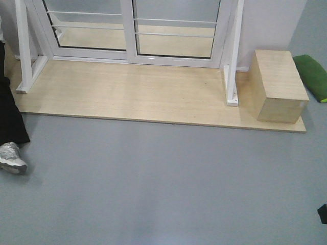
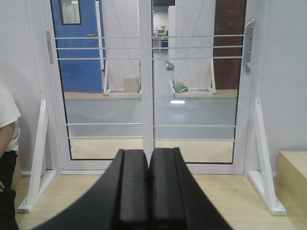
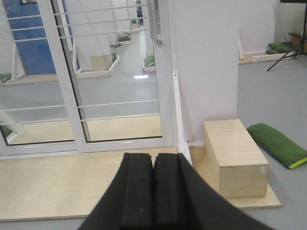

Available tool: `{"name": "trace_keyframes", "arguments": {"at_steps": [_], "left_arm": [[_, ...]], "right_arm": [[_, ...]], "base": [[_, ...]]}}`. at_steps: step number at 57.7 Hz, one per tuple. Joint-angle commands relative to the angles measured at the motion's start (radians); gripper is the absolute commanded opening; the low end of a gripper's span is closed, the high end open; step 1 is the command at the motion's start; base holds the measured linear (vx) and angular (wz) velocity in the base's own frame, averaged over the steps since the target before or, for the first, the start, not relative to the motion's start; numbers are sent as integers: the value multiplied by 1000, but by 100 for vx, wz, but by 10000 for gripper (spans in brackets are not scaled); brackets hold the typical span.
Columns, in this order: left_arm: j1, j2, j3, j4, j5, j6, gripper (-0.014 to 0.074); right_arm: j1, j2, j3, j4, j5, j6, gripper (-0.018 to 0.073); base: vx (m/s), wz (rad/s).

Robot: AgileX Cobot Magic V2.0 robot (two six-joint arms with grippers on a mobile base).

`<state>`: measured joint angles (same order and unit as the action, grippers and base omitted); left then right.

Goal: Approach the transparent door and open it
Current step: 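Drive up close to the white-framed glass sliding door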

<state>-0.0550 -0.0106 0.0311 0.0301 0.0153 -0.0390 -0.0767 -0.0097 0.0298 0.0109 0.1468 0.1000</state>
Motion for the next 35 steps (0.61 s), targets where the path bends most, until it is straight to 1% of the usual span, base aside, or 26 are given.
{"name": "trace_keyframes", "arguments": {"at_steps": [1,19,35], "left_arm": [[-6,-5,15,-3,-79,-2,-6],[-6,-5,15,-3,-79,-2,-6],[-6,-5,15,-3,-79,-2,-6]], "right_arm": [[-5,-16,4,-4,-81,-7,-6],[-5,-16,4,-4,-81,-7,-6],[-5,-16,4,-4,-81,-7,-6]], "base": [[57,17],[58,9],[58,-3]]}}
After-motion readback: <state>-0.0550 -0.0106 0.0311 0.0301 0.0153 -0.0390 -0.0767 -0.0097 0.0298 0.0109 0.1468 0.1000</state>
